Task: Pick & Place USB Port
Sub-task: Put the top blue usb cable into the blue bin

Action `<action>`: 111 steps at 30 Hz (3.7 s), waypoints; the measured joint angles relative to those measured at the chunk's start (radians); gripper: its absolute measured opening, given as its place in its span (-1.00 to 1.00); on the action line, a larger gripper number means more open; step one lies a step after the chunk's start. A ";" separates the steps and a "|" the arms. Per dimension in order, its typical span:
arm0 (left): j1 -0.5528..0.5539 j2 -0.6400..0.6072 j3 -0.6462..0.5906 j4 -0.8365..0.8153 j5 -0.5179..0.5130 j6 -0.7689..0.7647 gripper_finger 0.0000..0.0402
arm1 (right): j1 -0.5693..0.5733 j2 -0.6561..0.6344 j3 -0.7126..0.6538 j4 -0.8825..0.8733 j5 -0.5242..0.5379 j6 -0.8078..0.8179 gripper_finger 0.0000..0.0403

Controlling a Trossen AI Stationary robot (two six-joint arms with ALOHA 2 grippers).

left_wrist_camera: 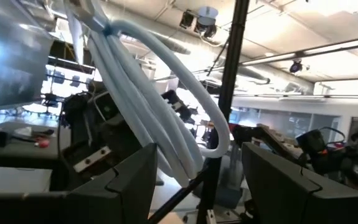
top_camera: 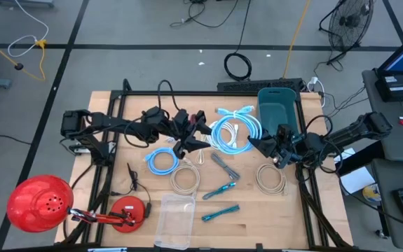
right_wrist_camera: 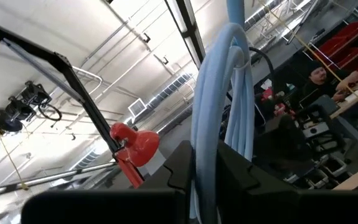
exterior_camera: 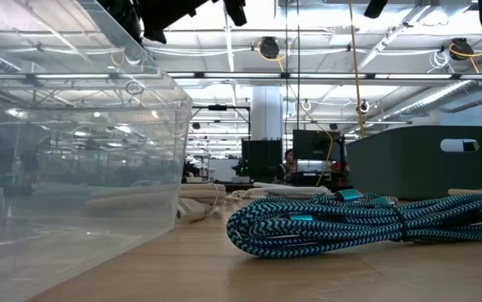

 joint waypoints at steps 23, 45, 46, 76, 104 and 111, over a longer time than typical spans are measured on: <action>-0.006 0.000 0.000 0.034 -0.044 -0.074 0.17 | -0.049 0.044 0.001 -0.074 0.014 0.013 -0.86; 0.059 0.000 0.000 -0.127 -0.105 -0.128 0.17 | -0.049 0.036 0.000 -0.222 0.032 0.004 -0.86; 0.059 0.000 0.000 -0.127 -0.102 -0.129 0.17 | -0.049 0.033 0.000 -0.226 0.032 0.001 -0.86; 0.089 -0.009 0.000 -0.221 -0.014 -0.065 -0.64 | -0.012 0.004 -0.001 -0.248 0.028 -0.031 -0.86; 0.080 -0.009 0.000 -0.367 -0.173 -0.311 -0.94 | 0.024 -0.204 0.000 -0.619 0.165 -0.290 0.15; 0.119 0.002 0.000 -0.442 -0.185 -0.457 -0.94 | 0.024 -0.240 0.000 -0.877 0.321 -0.147 0.19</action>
